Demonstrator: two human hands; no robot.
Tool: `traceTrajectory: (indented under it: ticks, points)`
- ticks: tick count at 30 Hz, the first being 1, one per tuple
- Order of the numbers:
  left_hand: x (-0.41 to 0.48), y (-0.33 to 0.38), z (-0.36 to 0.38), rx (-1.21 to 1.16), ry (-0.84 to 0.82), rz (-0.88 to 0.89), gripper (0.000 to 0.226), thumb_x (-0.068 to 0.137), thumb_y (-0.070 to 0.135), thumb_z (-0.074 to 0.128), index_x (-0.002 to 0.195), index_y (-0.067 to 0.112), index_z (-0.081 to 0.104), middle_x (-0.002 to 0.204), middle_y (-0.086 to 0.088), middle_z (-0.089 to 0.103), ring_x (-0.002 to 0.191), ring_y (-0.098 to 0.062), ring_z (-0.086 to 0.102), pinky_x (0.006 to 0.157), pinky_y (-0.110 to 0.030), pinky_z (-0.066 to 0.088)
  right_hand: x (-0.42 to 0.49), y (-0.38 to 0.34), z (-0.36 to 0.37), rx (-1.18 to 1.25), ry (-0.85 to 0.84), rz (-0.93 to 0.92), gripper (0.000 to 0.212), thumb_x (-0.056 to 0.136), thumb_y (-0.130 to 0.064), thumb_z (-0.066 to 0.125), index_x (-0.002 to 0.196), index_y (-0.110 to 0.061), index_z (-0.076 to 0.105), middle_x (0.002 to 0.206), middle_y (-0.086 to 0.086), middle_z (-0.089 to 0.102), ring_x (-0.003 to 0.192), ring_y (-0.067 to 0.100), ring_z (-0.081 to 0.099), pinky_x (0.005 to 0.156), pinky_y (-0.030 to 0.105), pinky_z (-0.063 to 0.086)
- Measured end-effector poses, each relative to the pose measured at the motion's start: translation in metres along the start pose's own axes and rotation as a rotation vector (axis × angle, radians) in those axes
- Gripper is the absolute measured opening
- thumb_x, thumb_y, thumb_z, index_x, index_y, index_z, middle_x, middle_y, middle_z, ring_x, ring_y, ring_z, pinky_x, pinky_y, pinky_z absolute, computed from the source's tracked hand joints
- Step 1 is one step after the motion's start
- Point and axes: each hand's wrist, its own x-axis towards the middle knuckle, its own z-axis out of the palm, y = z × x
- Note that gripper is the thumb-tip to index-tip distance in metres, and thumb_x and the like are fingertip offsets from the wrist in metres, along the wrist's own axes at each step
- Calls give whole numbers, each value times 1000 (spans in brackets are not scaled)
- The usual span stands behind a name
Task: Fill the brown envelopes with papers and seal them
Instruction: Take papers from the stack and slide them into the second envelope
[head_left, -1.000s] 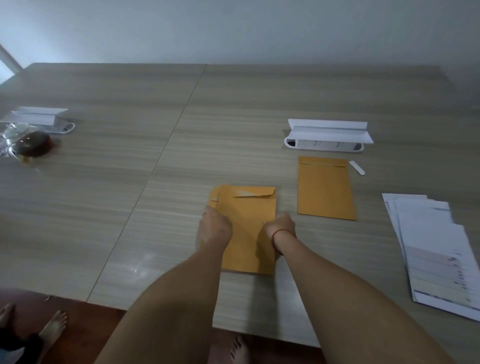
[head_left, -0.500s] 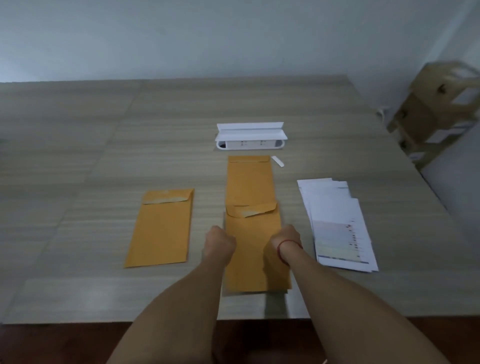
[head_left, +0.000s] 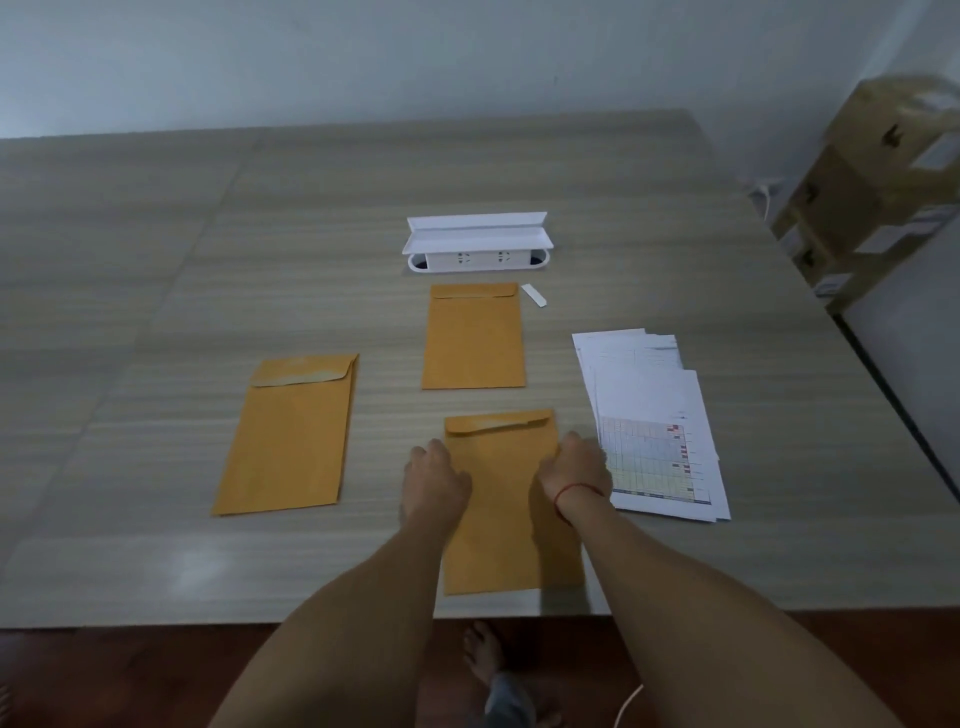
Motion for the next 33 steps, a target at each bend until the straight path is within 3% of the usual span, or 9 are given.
traceTrajectory:
  ticks: [6,10,13,20,25,28,31,33]
  points:
    - [20,17,3,60,-26,154,40,93,32,54,128,16,44,123,-9,48,114,-29,52,91,-44,49,25,-3,-5,-64,-114,-206,49,92,-5,43,139,-18,42,123,13,52,112,30,54,90,38,50]
    - [28,23,0,50,-53,157,68,92,31,55,148,28,16,125,-11,47,111,-31,55,90,-45,50,35,-12,-8,-57,-215,-205,78,91,-2,45,154,-31,8,125,13,52,109,28,57,91,40,53]
    - [38,28,-3,58,-108,135,80,91,37,56,151,36,4,130,-12,47,114,-33,55,92,-45,50,46,-19,-10,-22,-266,-178,78,94,-9,44,154,-35,1,124,13,57,108,28,59,94,42,52]
    - [63,34,-8,143,-239,70,84,85,51,58,152,34,9,142,-11,44,128,-33,47,104,-45,44,60,-27,-7,-83,-262,-151,62,99,-28,42,154,-27,14,131,11,57,117,29,57,96,39,49]
    - [63,39,-10,140,-243,47,81,84,48,61,150,32,16,138,-10,50,126,-32,51,101,-44,46,61,-25,-12,-91,-288,-170,63,97,-13,46,152,-25,18,129,11,58,114,28,58,94,37,50]
    - [56,50,-12,195,-198,79,66,87,40,60,143,25,29,132,-9,52,122,-30,53,97,-42,47,58,-19,-18,-28,-276,-197,66,95,-1,45,152,-23,22,130,11,57,115,28,58,97,39,50]
    - [45,69,-8,238,-126,151,45,91,33,56,130,14,43,127,-10,53,115,-29,55,91,-39,49,58,-4,-32,-8,-173,-238,44,94,3,43,134,-15,46,119,13,62,100,25,60,83,34,49]
    - [40,83,-2,204,-122,183,39,92,30,54,126,12,47,126,-9,54,115,-28,55,90,-37,47,60,7,-44,4,-84,-217,28,95,-2,43,119,-12,56,116,13,63,97,26,59,83,35,49]
